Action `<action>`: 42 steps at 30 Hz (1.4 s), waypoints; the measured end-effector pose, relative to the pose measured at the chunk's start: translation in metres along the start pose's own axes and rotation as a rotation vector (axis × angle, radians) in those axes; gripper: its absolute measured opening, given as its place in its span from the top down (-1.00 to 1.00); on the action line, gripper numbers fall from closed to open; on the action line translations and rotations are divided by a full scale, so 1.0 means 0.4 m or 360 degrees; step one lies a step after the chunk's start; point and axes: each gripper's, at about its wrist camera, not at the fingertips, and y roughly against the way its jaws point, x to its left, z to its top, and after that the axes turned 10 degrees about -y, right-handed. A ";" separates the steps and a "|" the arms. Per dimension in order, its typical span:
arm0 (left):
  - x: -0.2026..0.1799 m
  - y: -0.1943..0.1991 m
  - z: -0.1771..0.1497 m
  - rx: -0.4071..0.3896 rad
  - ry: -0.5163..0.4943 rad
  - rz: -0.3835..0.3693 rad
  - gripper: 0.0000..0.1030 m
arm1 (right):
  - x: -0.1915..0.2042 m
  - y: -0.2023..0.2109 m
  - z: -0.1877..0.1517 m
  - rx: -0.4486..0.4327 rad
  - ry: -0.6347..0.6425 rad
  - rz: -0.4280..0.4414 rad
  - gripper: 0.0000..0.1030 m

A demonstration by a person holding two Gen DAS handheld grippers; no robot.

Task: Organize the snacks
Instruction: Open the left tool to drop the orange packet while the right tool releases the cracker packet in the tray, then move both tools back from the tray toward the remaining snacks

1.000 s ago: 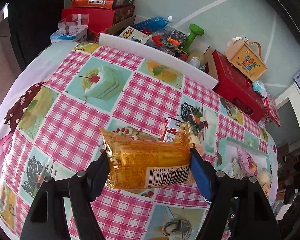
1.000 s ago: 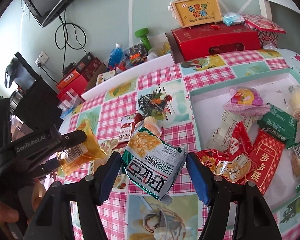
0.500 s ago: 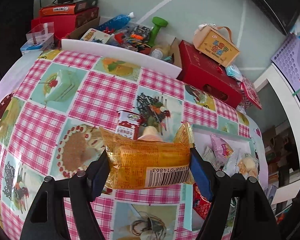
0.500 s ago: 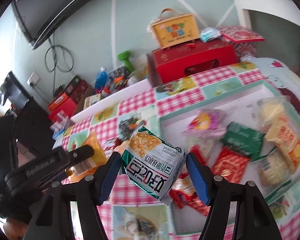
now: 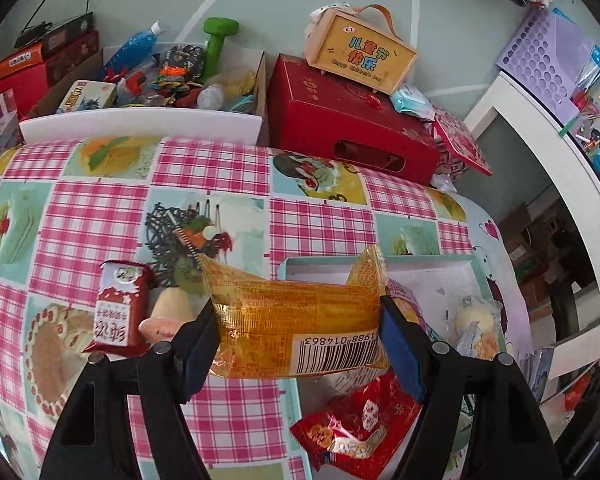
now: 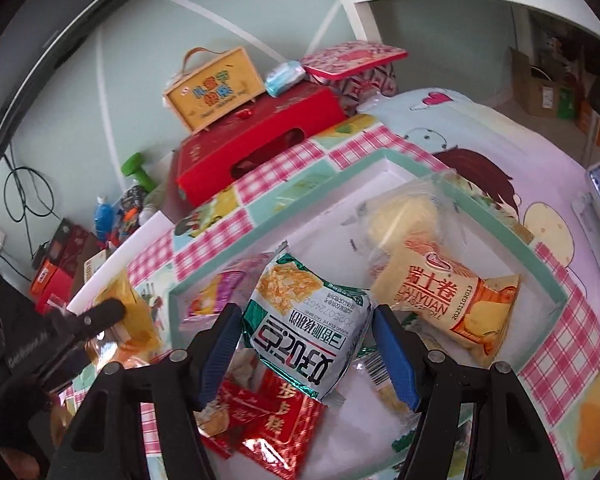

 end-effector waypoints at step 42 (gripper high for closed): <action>0.018 -0.017 -0.048 0.0102 0.0073 0.0073 -0.95 | 0.026 -0.008 -0.022 -0.0026 0.0178 -0.0091 -1.00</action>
